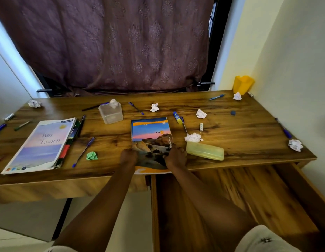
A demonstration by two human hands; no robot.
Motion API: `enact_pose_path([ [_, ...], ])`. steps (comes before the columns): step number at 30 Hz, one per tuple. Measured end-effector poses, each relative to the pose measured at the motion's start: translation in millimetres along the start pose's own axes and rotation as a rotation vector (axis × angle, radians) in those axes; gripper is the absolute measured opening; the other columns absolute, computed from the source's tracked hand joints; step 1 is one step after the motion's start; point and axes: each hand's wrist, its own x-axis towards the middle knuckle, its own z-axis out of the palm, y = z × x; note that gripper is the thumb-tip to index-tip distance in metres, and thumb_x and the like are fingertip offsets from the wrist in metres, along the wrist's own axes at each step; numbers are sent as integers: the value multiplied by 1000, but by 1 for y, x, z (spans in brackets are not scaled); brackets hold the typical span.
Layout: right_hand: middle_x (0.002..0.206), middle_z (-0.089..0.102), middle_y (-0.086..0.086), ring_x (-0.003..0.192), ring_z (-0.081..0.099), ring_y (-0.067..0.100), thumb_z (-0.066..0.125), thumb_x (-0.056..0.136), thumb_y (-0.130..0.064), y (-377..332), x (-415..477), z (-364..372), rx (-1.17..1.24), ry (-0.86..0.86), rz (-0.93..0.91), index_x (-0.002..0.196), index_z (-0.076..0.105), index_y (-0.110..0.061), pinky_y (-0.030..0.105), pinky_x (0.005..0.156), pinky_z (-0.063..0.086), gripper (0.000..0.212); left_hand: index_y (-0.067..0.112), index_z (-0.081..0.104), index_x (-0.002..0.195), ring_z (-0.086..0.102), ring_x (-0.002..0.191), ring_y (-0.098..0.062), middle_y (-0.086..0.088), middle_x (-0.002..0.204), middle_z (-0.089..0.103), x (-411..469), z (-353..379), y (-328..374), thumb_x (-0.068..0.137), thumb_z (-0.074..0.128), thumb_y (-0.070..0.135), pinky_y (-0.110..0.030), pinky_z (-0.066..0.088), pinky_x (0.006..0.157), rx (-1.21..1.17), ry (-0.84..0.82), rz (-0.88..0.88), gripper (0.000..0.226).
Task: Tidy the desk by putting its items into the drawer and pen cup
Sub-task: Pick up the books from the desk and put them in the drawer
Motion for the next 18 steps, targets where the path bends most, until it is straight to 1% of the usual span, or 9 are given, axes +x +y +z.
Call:
enact_pose_path([
  [4,140,39,13,132,32,32,64,87,-30,-1,-13,3,128,-8,41,135,40,-18,40,104,34,55,-11,57,110,52,108,-43,-30,116,57,-6,-11,-8,98,43,12,-38,37,79,-61,-60,-50,30],
  [6,137,46,11,130,36,30,66,86,-32,3,-20,4,169,-5,43,130,47,-17,37,103,34,50,-8,58,111,52,107,-41,-28,115,58,-11,-16,-16,98,44,14,-36,38,80,-68,-81,-49,29],
  [8,132,51,11,127,39,30,65,86,-31,9,-28,5,206,-7,36,126,53,-13,37,101,37,45,-6,59,110,53,106,-41,-27,114,59,-17,-21,-28,97,48,14,-38,41,85,-127,-85,-56,27],
  [10,130,51,12,125,42,31,67,85,-32,16,-38,7,278,-24,30,125,55,-14,39,102,40,46,-6,60,109,55,105,-41,-26,111,60,-25,-26,-42,96,49,12,-39,44,84,-228,-105,-80,25],
  [13,127,54,9,121,49,30,73,78,-36,28,-52,14,441,-60,54,122,57,-19,44,99,46,50,-3,58,114,59,101,-38,-22,108,62,-45,-32,-58,94,51,9,-40,48,81,-466,-132,-146,24],
  [15,128,55,7,120,53,30,77,75,-34,37,-60,16,593,-101,114,123,56,-20,46,95,51,55,2,60,111,62,96,-36,-20,109,64,-59,-34,-65,94,52,8,-43,51,84,-581,-179,-171,20],
  [16,131,53,6,122,52,31,77,75,-31,40,-65,14,660,-114,152,128,52,-18,46,96,50,60,5,62,106,63,94,-36,-21,109,66,-68,-37,-67,93,53,10,-45,52,86,-608,-199,-180,16],
  [17,134,51,6,125,50,31,76,77,-28,43,-71,11,715,-129,178,134,48,-17,45,98,49,65,7,64,102,65,92,-35,-21,107,66,-77,-40,-68,93,54,11,-44,52,85,-618,-203,-186,14],
  [18,134,51,6,126,49,31,75,79,-25,45,-78,6,760,-161,204,135,46,-15,44,99,48,64,7,65,101,66,89,-34,-20,105,67,-88,-43,-68,93,55,12,-42,53,83,-622,-202,-184,13],
])
